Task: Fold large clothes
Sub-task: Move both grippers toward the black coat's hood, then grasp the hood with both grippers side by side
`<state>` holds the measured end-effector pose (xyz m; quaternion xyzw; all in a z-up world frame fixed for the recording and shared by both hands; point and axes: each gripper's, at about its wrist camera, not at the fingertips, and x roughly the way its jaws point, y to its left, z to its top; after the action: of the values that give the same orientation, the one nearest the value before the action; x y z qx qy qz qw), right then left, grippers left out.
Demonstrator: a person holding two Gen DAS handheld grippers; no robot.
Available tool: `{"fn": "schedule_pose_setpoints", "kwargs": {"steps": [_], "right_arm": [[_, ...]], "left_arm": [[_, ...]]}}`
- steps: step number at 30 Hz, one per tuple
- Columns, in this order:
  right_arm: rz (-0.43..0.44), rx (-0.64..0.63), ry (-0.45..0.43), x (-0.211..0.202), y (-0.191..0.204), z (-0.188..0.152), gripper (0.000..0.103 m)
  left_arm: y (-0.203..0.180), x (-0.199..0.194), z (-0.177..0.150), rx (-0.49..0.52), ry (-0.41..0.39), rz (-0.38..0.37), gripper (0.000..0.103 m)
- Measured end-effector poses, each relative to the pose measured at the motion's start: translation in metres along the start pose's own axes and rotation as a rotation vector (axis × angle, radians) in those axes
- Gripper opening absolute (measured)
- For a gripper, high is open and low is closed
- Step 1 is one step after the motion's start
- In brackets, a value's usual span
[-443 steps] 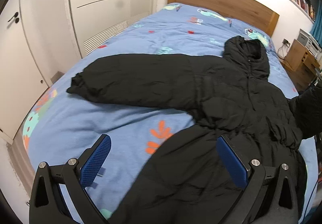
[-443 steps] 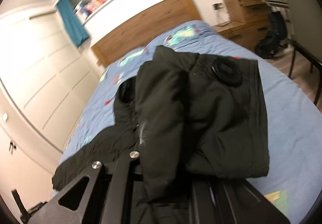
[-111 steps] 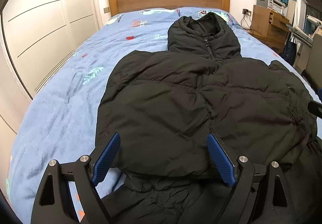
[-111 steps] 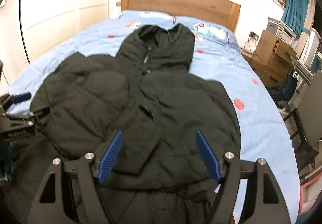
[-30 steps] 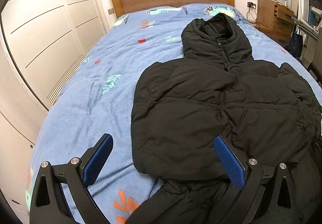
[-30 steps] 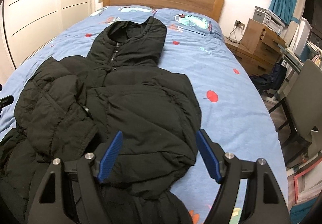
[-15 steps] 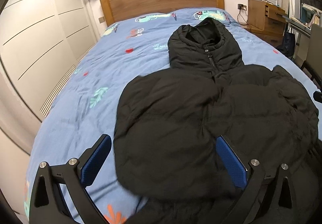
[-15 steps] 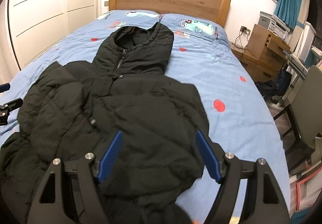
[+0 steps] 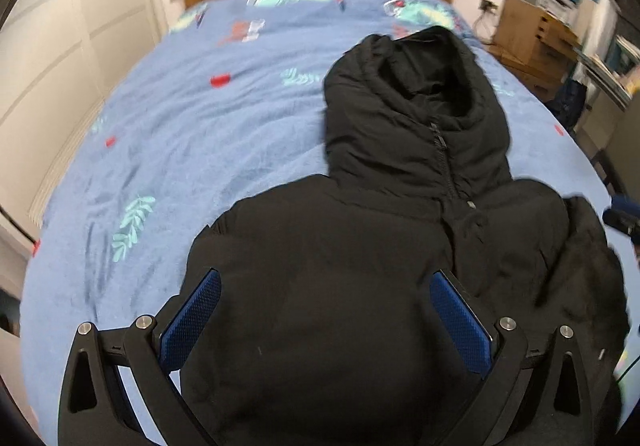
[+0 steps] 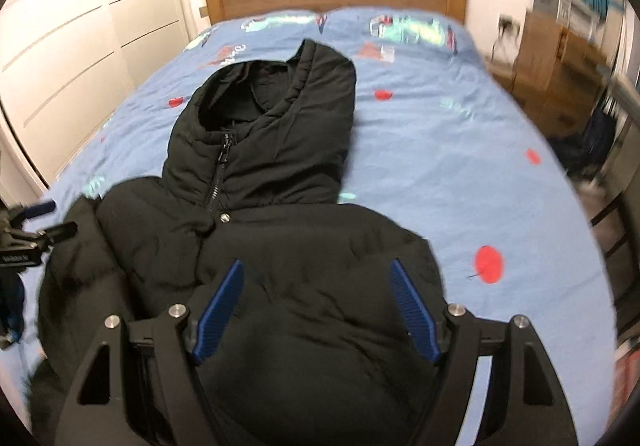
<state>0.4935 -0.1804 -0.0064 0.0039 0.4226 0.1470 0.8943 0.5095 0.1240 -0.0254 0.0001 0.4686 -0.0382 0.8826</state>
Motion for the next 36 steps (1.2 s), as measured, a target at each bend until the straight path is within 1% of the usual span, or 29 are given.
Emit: {"fn": "schedule_pose_setpoints", "kwargs": {"steps": [1, 3, 6, 8, 11, 16, 19, 21, 23, 26, 28, 30, 31, 32, 33, 34, 35, 36], "right_arm": [[0.015, 0.024, 0.021, 0.006, -0.002, 0.008, 0.075], [0.038, 0.053, 0.051, 0.017, -0.006, 0.019, 0.075], [0.044, 0.064, 0.073, 0.041, -0.014, 0.044, 0.075], [0.052, 0.072, 0.068, 0.053, -0.019, 0.057, 0.075], [0.072, 0.117, 0.051, 0.074, -0.031, 0.078, 0.075], [0.120, 0.192, 0.050, 0.114, -0.045, 0.111, 0.075], [0.116, 0.186, 0.032, 0.133, -0.046, 0.131, 0.075], [0.120, 0.184, 0.006, 0.143, -0.046, 0.144, 0.076], [0.117, 0.183, -0.006, 0.150, -0.042, 0.154, 0.076], [0.117, 0.173, -0.023, 0.159, -0.036, 0.167, 0.076], [0.103, 0.154, -0.029, 0.167, -0.031, 0.175, 0.076], [0.077, 0.155, -0.023, 0.178, -0.031, 0.178, 0.076], [0.063, 0.172, -0.008, 0.186, -0.032, 0.178, 0.076], [0.053, 0.189, 0.008, 0.194, -0.035, 0.178, 0.076], [0.039, 0.201, 0.037, 0.205, -0.036, 0.177, 0.076], [0.029, 0.197, 0.061, 0.213, -0.036, 0.176, 0.076], [0.023, 0.191, 0.076, 0.218, -0.035, 0.176, 0.076], [0.017, 0.181, 0.098, 0.224, -0.033, 0.176, 0.076]], "left_arm": [[0.002, 0.003, 0.009, -0.009, 0.013, -0.002, 0.102], [0.004, 0.014, 0.028, -0.005, 0.027, 0.016, 0.102], [0.007, 0.032, 0.059, -0.024, 0.043, -0.019, 0.102], [0.006, 0.042, 0.079, -0.028, 0.034, -0.032, 0.102], [0.005, 0.062, 0.106, -0.077, 0.037, -0.081, 0.102], [-0.005, 0.098, 0.147, -0.104, 0.039, -0.118, 0.102], [-0.013, 0.118, 0.166, -0.102, 0.023, -0.082, 0.102], [-0.015, 0.134, 0.177, -0.115, 0.030, -0.076, 0.102], [-0.018, 0.146, 0.182, -0.119, 0.034, -0.052, 0.102], [-0.020, 0.159, 0.191, -0.125, 0.039, -0.042, 0.102], [-0.021, 0.167, 0.194, -0.125, 0.053, -0.039, 0.102], [-0.022, 0.176, 0.197, -0.119, 0.068, -0.017, 0.101], [-0.023, 0.179, 0.197, -0.115, 0.077, -0.006, 0.092], [-0.024, 0.183, 0.197, -0.113, 0.095, 0.000, 0.081], [-0.024, 0.187, 0.197, -0.116, 0.117, -0.012, 0.051], [-0.024, 0.193, 0.195, -0.127, 0.152, -0.040, 0.026], [-0.025, 0.196, 0.194, -0.134, 0.168, -0.049, 0.020], [-0.026, 0.196, 0.191, -0.131, 0.169, -0.051, 0.017]]}}
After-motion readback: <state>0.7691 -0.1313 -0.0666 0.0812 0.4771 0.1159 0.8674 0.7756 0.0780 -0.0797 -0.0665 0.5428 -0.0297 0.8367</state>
